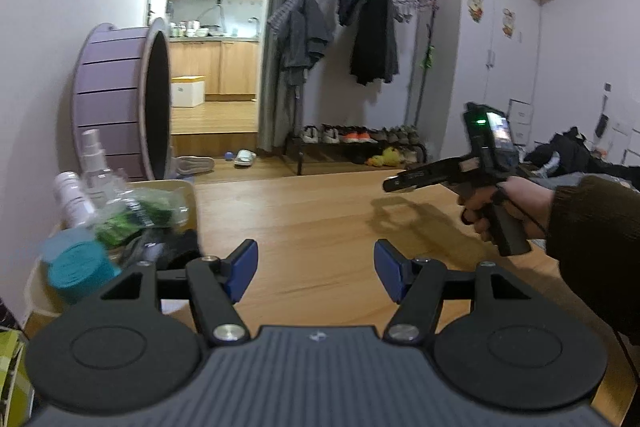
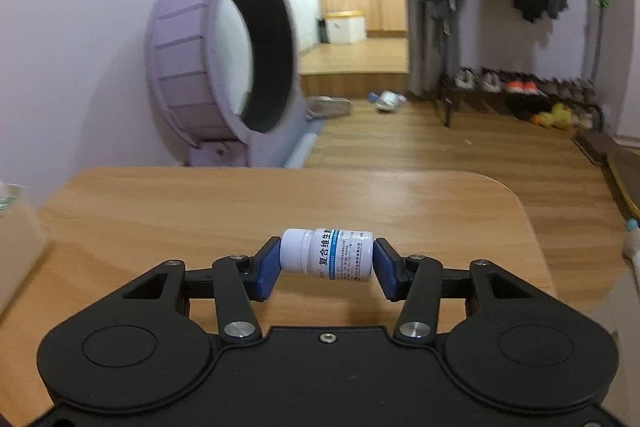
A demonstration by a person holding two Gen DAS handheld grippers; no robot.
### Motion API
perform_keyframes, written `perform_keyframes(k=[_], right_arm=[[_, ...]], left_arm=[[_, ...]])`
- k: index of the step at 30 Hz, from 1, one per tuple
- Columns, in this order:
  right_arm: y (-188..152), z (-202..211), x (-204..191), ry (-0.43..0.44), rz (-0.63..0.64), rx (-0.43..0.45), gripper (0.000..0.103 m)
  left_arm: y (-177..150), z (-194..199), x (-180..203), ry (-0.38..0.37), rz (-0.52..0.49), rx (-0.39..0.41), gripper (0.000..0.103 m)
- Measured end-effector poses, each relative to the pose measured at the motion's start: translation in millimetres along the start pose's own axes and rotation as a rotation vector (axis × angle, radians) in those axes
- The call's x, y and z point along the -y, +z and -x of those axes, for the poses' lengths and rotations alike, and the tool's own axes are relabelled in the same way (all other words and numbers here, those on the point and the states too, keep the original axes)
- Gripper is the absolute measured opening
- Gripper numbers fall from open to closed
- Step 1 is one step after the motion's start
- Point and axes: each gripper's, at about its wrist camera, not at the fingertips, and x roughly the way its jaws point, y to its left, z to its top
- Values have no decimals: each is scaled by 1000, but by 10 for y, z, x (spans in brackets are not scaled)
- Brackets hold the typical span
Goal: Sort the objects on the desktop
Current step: 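Reach the right gripper to the small white pill bottle and grasp it, then carry the small pill bottle into the basket and open the right gripper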
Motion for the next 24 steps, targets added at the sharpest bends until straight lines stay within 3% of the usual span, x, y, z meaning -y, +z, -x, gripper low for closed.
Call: perform_keyframes(k=[6,10,14,19,24], right_arm=[[45,424,-702,244,73,58,48],[88,603,-1299,415,129,64,48],[130,698,-1828,536,196,65,48],[167,609,-2257,610,231,37,48],[111,545,-2476,608,239,12,50]], left_arm=[[-122,332,-154,95,47,23,63],[-205,521,-295,116,142,21,63],[-243,678,-349,150,161,42,64],[-221,735,-391,153,184,54,64],[-253,752,-443,152,173,50,64]])
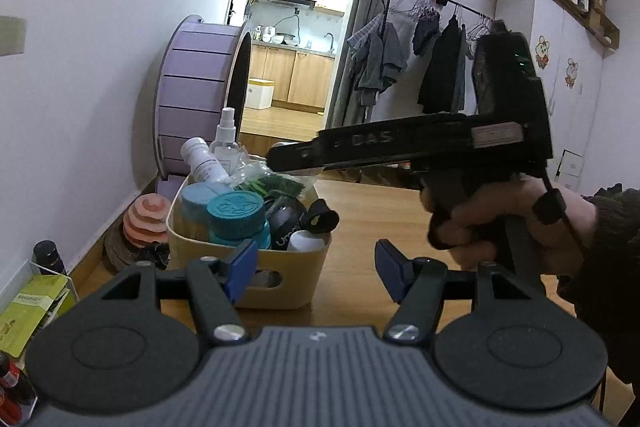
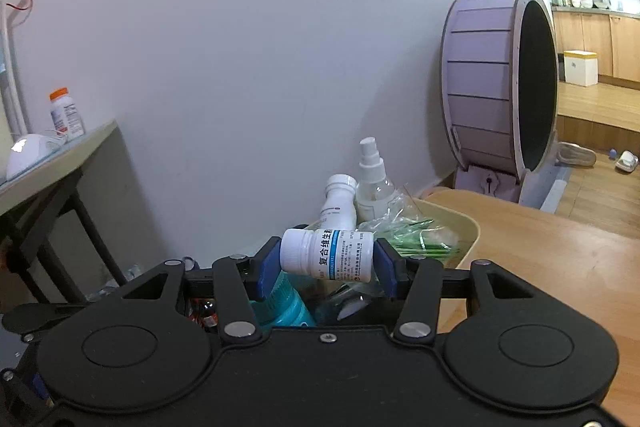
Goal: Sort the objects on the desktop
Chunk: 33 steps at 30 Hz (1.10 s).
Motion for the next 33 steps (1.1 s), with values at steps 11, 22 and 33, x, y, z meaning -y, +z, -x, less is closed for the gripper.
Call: perform_keyframes(k=[11,22,33], right_arm=[[-55,262,19,-48,17,36,71],[-342,870,-22,-101,80,29,94],[-347,1016,-66,-73,137,36,98]], left_arm=[[-24,-46,43,20,-17,-9,75],[-59,-182,81,132,-55,-36,102],[-59,-274,41,258,-53,-104,103]])
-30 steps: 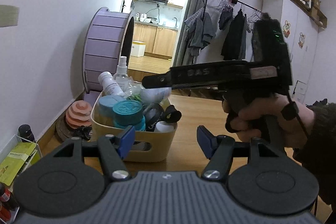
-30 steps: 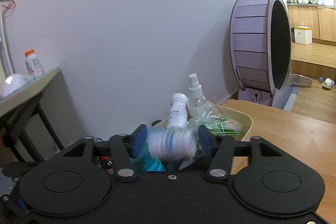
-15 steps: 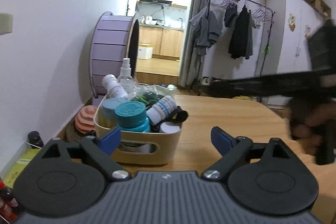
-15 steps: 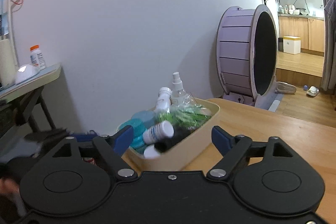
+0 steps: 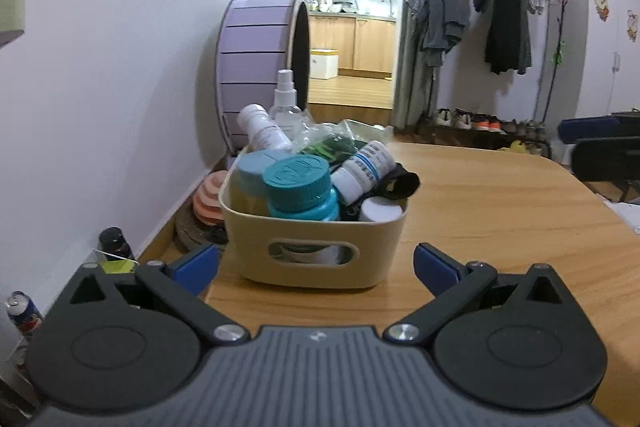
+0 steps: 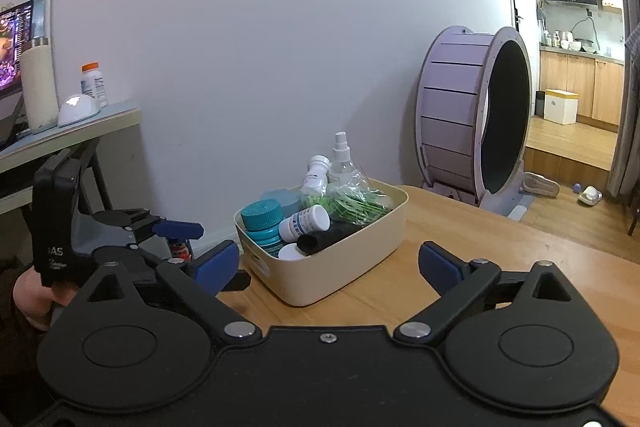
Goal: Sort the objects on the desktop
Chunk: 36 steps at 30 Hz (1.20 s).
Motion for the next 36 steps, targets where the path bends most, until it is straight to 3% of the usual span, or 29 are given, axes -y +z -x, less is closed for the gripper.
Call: perform_keyframes(k=[5,15,25,36], right_arm=[[20,135,-12,-2,18,7,100],[234,171,17,9,14,-24,103],[393,192,-3,32,29,-44,103],[439,227,-64,80,43,-89,103]], left_arm=[[105,21,-69,-22,48,-43,103],[362,230,-60,8,70,-63,103],[568,399,92,81,8,-110,103],[604,523,36,82,25,-169,103]])
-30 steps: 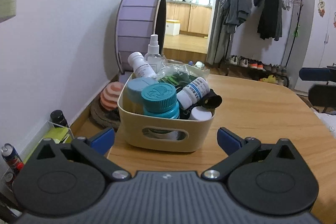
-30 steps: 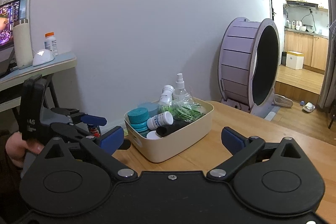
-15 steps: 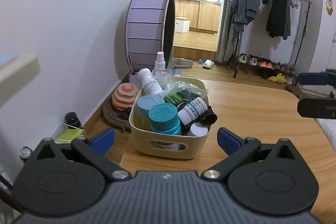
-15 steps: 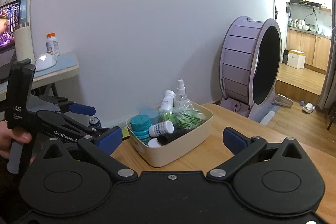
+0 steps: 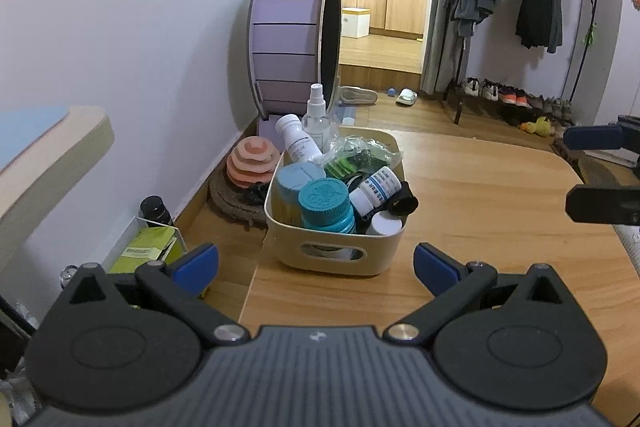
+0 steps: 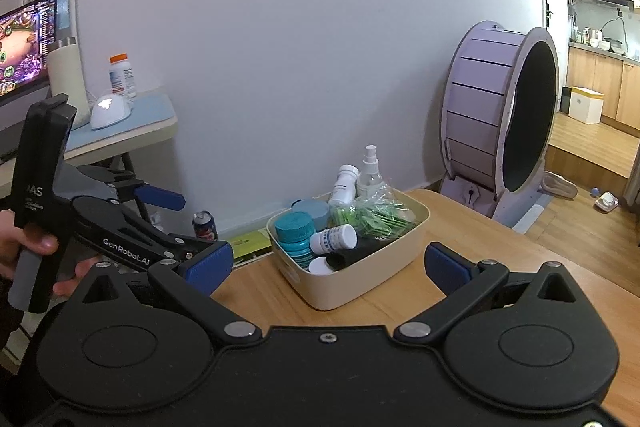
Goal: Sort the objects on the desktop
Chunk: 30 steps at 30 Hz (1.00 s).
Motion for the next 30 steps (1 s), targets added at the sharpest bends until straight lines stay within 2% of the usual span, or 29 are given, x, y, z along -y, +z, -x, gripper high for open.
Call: perform_keyframes(k=[20,30], right_arm=[[39,128,15,-9,-9,17,103],[36,116,-6,2,2,-1,103]], left_arm=[[17,99,119,8,-45,-42,103],[9,68,149,20,-58,-57,103]])
